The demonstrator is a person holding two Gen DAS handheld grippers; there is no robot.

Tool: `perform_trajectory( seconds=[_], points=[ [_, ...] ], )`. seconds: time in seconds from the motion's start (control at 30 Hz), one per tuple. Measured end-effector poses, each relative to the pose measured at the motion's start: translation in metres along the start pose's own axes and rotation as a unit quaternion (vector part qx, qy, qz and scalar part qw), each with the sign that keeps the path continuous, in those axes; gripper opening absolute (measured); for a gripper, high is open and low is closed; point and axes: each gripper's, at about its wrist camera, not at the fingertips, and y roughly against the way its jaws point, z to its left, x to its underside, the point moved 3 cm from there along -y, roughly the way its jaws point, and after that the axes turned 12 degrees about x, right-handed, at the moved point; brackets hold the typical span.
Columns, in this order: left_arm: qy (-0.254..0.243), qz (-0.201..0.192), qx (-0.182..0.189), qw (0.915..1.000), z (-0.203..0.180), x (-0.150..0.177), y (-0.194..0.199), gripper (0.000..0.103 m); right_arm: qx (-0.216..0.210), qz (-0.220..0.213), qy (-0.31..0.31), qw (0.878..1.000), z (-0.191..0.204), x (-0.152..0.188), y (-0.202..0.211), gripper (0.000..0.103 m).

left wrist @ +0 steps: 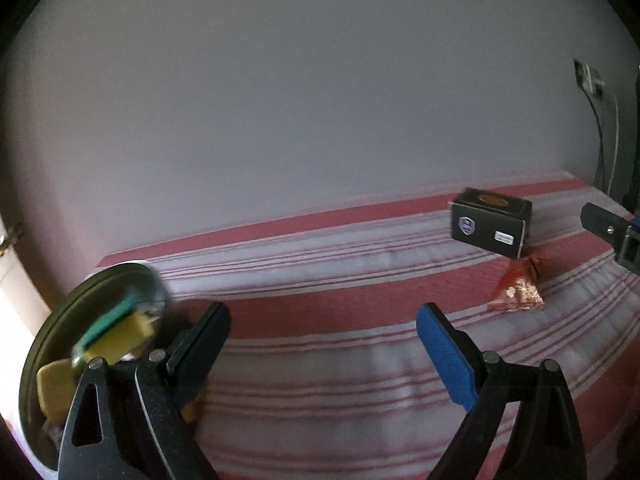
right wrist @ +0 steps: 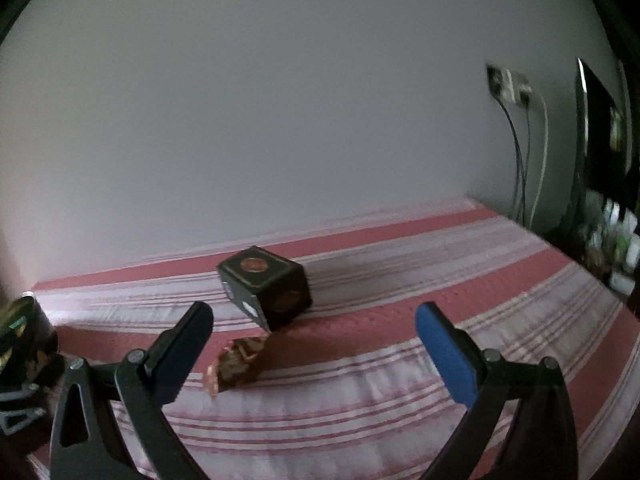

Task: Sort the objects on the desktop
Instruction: 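Move both grippers back toward the black box and orange packet, then grasp the orange snack packet with the right gripper while the left gripper grasps the black box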

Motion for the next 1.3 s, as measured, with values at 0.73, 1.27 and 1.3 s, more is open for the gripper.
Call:
perform_trajectory(
  seconds=[0.73, 1.27, 1.3],
  points=[
    [-0.023, 0.057, 0.003, 0.9981, 0.002, -0.007, -0.045, 0.095, -0.087, 0.167, 0.112, 0.976, 0.078, 0.026, -0.056, 0.067],
    [-0.015, 0.073, 0.006, 0.9972, 0.007, -0.005, -0.052, 0.095, -0.116, 0.146, 0.099, 0.977, 0.069, 0.021, -0.050, 0.035],
    [-0.014, 0.074, 0.005, 0.9972, 0.007, -0.005, -0.052, 0.095, -0.115, 0.140, 0.099, 0.978, 0.067, 0.019, -0.048, 0.035]
  ],
)
